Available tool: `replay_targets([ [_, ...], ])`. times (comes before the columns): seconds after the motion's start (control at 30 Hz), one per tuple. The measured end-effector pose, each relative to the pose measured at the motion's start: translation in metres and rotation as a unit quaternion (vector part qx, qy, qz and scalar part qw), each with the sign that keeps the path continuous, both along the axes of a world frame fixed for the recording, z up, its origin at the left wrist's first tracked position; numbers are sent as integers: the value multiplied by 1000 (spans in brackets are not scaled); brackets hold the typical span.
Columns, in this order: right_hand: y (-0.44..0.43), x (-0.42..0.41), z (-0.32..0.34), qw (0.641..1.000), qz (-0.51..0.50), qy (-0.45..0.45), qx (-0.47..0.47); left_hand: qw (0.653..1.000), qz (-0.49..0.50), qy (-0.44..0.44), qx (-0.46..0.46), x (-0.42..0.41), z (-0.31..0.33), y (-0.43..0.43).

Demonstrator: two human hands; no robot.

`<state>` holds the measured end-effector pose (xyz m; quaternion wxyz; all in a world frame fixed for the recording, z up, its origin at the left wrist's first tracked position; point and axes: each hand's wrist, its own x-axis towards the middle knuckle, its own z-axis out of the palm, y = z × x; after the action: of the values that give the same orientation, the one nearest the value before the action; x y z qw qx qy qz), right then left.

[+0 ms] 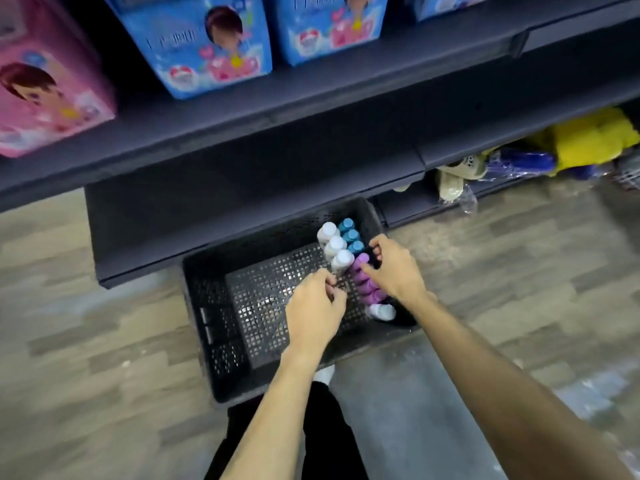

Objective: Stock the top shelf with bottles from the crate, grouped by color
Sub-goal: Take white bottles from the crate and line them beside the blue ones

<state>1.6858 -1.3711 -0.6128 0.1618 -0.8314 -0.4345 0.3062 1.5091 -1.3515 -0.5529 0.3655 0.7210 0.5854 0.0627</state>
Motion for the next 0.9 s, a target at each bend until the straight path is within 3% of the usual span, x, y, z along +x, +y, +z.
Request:
replay_targets([
  [0.23,19,-1,-108,998,20,-1,-63,998,38,-3,-54,7,-91,4],
  [0.43,41,-8,-165,992,77,-26,-94,995,28,18,-91,3,-130,1],
  [0.57,52,-15,-187,983,101,-63,-138,993,30,23,-109,1,-143,7],
  [0.7,57,-19,-195,982,100,-104,-120,993,32,24,-113,1,-150,15],
  [0.9,61,-16,-200,980,120,-86,-137,994,42,5,-103,0,-156,24],
])
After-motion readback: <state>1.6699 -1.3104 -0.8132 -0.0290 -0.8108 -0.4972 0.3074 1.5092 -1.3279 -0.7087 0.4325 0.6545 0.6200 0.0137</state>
